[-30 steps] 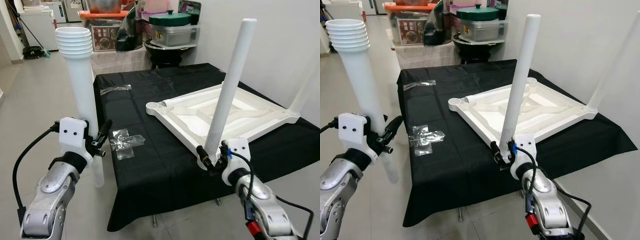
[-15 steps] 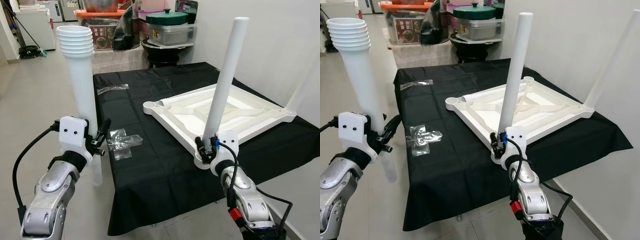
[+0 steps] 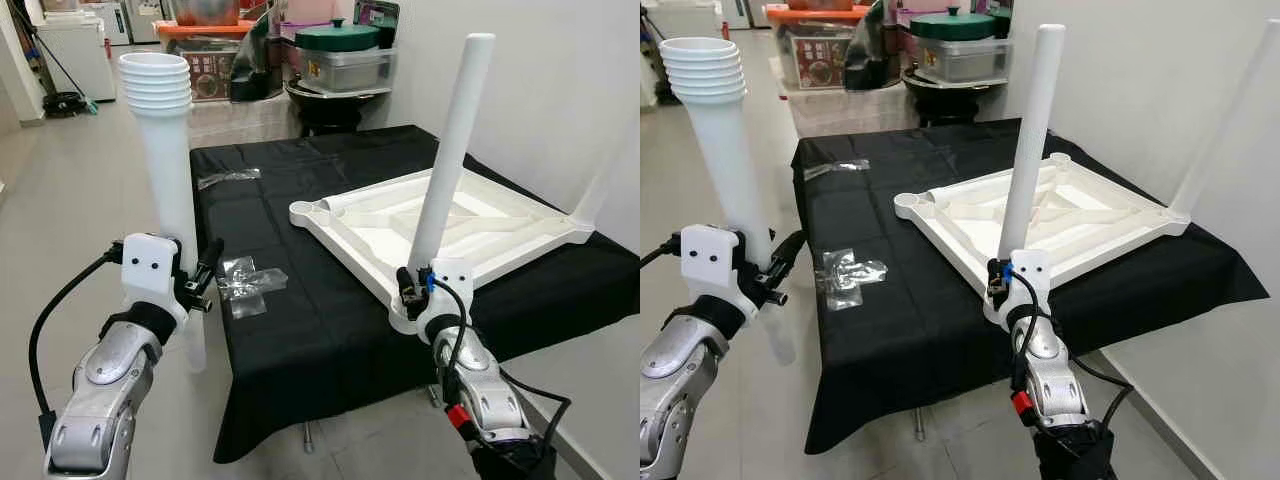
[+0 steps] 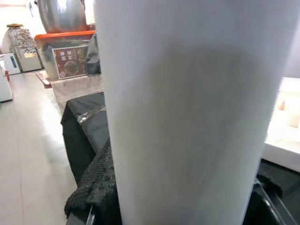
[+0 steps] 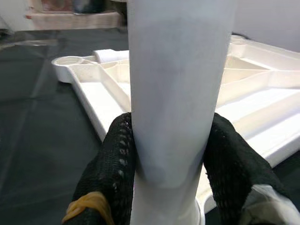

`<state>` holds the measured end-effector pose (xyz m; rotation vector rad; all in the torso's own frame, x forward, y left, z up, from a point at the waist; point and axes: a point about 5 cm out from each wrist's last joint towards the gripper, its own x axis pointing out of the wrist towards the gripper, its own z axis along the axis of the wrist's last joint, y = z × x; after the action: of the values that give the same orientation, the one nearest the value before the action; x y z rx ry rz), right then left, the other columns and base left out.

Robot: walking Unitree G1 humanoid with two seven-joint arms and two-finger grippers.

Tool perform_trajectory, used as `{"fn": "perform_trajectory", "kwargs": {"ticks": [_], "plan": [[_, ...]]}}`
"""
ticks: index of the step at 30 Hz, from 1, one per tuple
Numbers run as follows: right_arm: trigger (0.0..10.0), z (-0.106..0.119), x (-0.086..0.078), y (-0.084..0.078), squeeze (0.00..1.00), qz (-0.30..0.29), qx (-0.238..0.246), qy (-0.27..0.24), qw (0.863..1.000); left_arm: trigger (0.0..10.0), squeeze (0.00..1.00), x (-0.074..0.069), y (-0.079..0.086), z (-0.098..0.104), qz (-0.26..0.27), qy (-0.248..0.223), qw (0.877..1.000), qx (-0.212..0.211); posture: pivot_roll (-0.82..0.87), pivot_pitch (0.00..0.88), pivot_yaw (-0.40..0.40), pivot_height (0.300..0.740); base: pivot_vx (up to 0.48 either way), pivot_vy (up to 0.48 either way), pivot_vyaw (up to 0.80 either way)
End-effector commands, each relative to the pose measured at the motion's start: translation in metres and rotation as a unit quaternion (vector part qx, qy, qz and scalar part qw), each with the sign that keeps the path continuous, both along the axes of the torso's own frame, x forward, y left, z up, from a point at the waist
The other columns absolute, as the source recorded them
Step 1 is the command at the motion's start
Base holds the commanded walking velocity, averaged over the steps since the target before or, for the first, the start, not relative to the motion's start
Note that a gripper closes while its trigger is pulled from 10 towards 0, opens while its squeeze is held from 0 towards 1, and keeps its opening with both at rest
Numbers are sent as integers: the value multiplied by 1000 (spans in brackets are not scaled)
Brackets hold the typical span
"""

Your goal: Building children table

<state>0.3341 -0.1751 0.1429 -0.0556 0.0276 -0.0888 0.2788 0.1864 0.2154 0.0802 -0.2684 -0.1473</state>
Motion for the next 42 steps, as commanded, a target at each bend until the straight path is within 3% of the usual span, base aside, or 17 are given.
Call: {"fn": "perform_trajectory", "kwargs": {"ticks": [1,2,3,8,9,10,17,22,23,25,27,28,29,34,42], "plan": [[0,-7,-6,-39,0,-103,-29,14,994,10000,0,1,-1,-1,3,2,1000,5,55,0,-39,740,0,0,0],[0,-10,-10,-54,0,-147,-34,25,988,10000,0,1,-1,-1,4,3,1000,6,55,0,-39,740,0,0,0],[0,-10,-10,-54,0,-147,-34,25,988,10000,0,1,-1,-1,4,3,1000,6,55,0,-39,740,0,0,0],[0,-17,-30,-124,0,-280,-32,62,957,10000,0,2,0,-3,6,7,1000,6,44,0,-33,740,0,0,0],[0,-17,-30,-124,0,-280,-32,62,957,10000,0,2,0,-3,6,7,1000,6,44,0,-33,740,0,0,0],[0,-14,-35,-143,0,-305,-37,62,950,10000,0,2,0,-3,5,9,1000,6,44,0,-33,740,0,0,0],[0,-8,-41,-169,0,-338,-47,63,938,10000,0,1,-3,-5,2,13,1000,6,41,0,-33,740,0,0,0],[0,-3,-35,-175,0,-335,-47,65,939,10000,0,2,-3,-6,2,14,1000,6,44,0,-33,740,0,0,0],[1725,1,-30,-175,0,-331,-48,62,940,10000,0,2,-3,-6,4,14,1000,7,47,0,-33,740,0,0,0],[4118,7,-22,-177,0,-326,-49,59,942,10000,0,3,-3,-5,5,14,1000,7,53,0,-35,740,0,0,0],[4706,10,-19,-178,0,-327,-51,58,942,10000,0,3,-3,-5,6,14,1000,7,55,0,-34,740,0,0,0],[6706,12,-17,-180,0,-330,-49,57,941,10000,0,3,-3,-5,6,14,1000,8,56,0,-34,740,0,0,0],[10000,16,-15,-183,0,-334,-51,56,939,10000,0,3,-3,-5,7,14,1000,8,59,0,-36,740,0,0,0],[10000,21,-9,-188,0,-338,-54,65,937,10000,0,3,-3,-6,9,16,1000,9,60,0,-34,740,0,0,0],[10000,24,10,-158,0,-265,-33,31,963,10000,0,3,-6,-7,9,18,1000,11,62,0,-36,740,0,0,0]]}}
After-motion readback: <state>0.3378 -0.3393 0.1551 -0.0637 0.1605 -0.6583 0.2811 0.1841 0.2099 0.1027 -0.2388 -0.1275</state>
